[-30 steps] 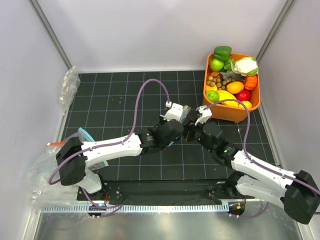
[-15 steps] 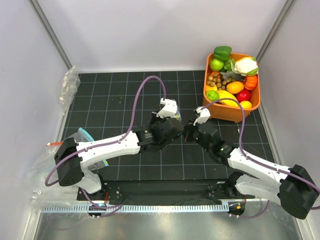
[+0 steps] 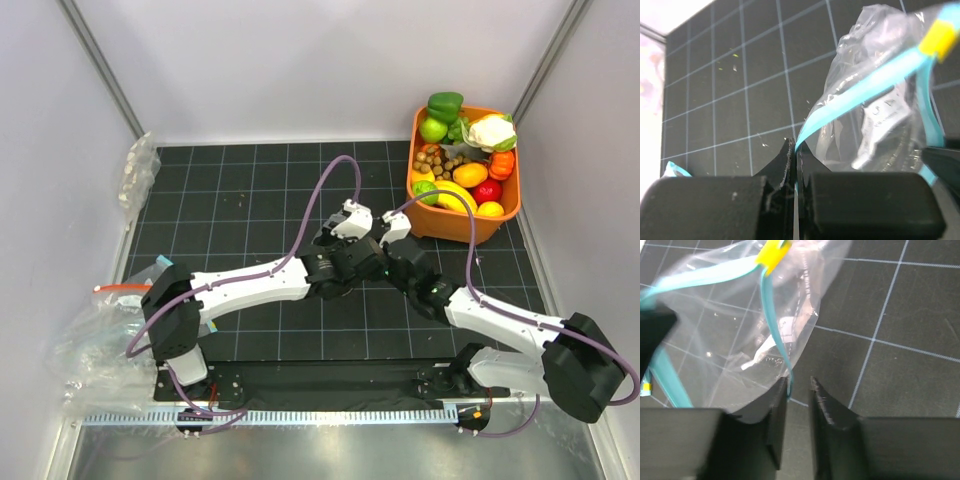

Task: Place the food in the zip-top bag and seal the zipper
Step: Open the zipper of the food storage bag.

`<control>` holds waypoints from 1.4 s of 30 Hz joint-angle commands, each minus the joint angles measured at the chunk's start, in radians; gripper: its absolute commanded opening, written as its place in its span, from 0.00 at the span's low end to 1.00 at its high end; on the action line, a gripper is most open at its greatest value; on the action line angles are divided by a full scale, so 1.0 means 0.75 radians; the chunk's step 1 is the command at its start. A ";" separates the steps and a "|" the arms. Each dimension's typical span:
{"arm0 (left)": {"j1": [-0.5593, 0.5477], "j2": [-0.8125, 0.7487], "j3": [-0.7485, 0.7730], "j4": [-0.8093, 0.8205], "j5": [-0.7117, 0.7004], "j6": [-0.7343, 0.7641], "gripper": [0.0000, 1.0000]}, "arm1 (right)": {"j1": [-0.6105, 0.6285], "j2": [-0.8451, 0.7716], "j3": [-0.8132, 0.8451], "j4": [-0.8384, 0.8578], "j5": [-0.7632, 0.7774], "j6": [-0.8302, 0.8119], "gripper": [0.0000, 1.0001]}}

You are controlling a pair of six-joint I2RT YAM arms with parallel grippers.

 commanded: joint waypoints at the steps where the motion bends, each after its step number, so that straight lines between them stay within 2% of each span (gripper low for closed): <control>1: -0.003 0.003 0.065 -0.018 0.066 -0.044 0.00 | -0.003 -0.030 0.005 0.084 -0.021 -0.020 0.33; 9: 0.003 -0.036 0.024 0.039 0.205 -0.144 0.00 | -0.003 -0.003 -0.011 0.152 -0.082 -0.012 0.56; 12: 0.018 -0.062 0.005 0.062 0.301 -0.185 0.00 | -0.003 -0.003 -0.026 0.180 -0.099 -0.006 0.61; 21: 0.101 -0.234 -0.182 0.256 0.585 -0.343 0.00 | -0.003 0.091 -0.024 0.244 -0.115 0.039 0.61; 23: 0.114 -0.267 -0.215 0.287 0.583 -0.390 0.00 | -0.005 0.107 -0.022 0.252 -0.115 0.055 0.61; 27: 0.122 -0.353 -0.275 0.270 0.455 -0.516 0.01 | -0.007 0.150 -0.013 0.268 -0.129 0.074 0.59; 35: 0.151 -0.492 -0.467 0.507 0.618 -0.539 0.01 | -0.009 0.298 0.007 0.395 -0.217 0.104 0.58; 42: 0.151 -0.486 -0.475 0.530 0.626 -0.531 0.00 | -0.009 0.202 -0.075 0.530 -0.289 0.088 0.58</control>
